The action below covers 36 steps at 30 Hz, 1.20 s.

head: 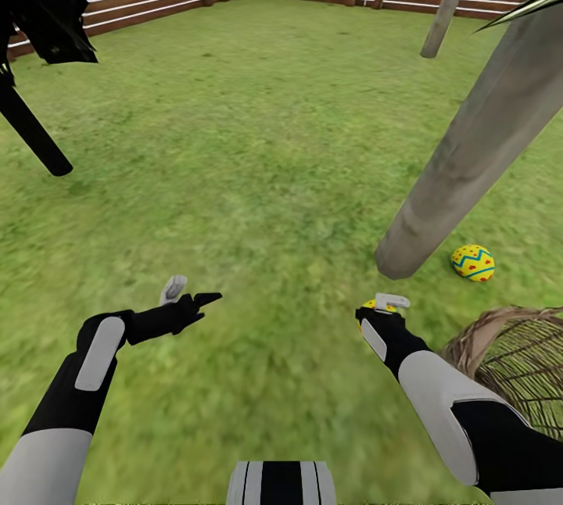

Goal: Take the three Easter eggs out of the wicker basket on the lawn in the garden, then place them on the lawn next to a single tree (choose any tree) so that all three eggs are next to the same tree and none are left in the basket.

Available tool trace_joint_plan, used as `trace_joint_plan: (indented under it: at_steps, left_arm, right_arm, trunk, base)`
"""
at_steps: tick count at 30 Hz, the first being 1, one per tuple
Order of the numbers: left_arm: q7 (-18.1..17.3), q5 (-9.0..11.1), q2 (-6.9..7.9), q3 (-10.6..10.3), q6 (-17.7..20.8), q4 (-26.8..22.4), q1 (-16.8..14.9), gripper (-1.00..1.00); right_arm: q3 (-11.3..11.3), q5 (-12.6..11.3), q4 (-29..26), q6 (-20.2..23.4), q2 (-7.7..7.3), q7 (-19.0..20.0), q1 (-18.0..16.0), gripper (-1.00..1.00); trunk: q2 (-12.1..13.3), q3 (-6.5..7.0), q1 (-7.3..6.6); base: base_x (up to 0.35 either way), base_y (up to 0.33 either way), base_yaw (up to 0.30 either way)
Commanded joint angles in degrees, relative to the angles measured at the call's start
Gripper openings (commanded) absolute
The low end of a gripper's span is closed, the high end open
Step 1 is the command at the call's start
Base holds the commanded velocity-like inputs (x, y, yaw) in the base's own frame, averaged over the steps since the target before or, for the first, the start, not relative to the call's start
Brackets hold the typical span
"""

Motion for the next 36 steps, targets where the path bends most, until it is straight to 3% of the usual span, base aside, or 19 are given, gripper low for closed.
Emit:
trace_joint_plan:
  at_steps: [1,8,22,31,36]
  left_arm:
    - [-0.6,-0.5,-0.01,0.1,0.2,0.0,0.0,1.00]
    - [-0.6,-0.5,-0.01,0.1,0.2,0.0,0.0,1.00]
    - [-1.5,-0.5,-0.21,0.1,-0.2,2.6,0.6,1.00]
    - [-1.7,-0.6,-0.78,-1.4,-0.1,2.5,0.6,1.00]
    - [-1.9,-0.5,-0.80,-1.5,-0.1,2.4,0.6,1.00]
  right_arm:
    - [0.3,-0.4,-0.1,0.0,-0.01,-0.3,0.0,-1.00]
    - [0.2,-0.4,-0.1,-0.4,-0.01,-0.3,0.0,-1.00]
    - [0.2,-0.5,-0.1,-0.8,-0.01,-0.3,0.0,-1.00]
    - [0.2,-0.5,-0.1,-0.9,-0.01,-0.3,0.0,-1.00]
    - [0.2,-0.5,-0.1,-0.9,-0.01,-0.3,0.0,-1.00]
  trunk:
    - [0.0,-0.27,0.01]
    - [-0.1,-1.82,0.19]
    - [-0.1,-1.82,0.19]
    - [-0.2,-3.81,0.42]
    - [-0.2,-3.81,0.42]
  base:
    - [0.000,0.000,0.000]
    - [0.000,0.000,0.000]
    - [0.060,0.000,0.000]
    - [0.001,0.000,0.000]
    - [0.000,0.000,0.000]
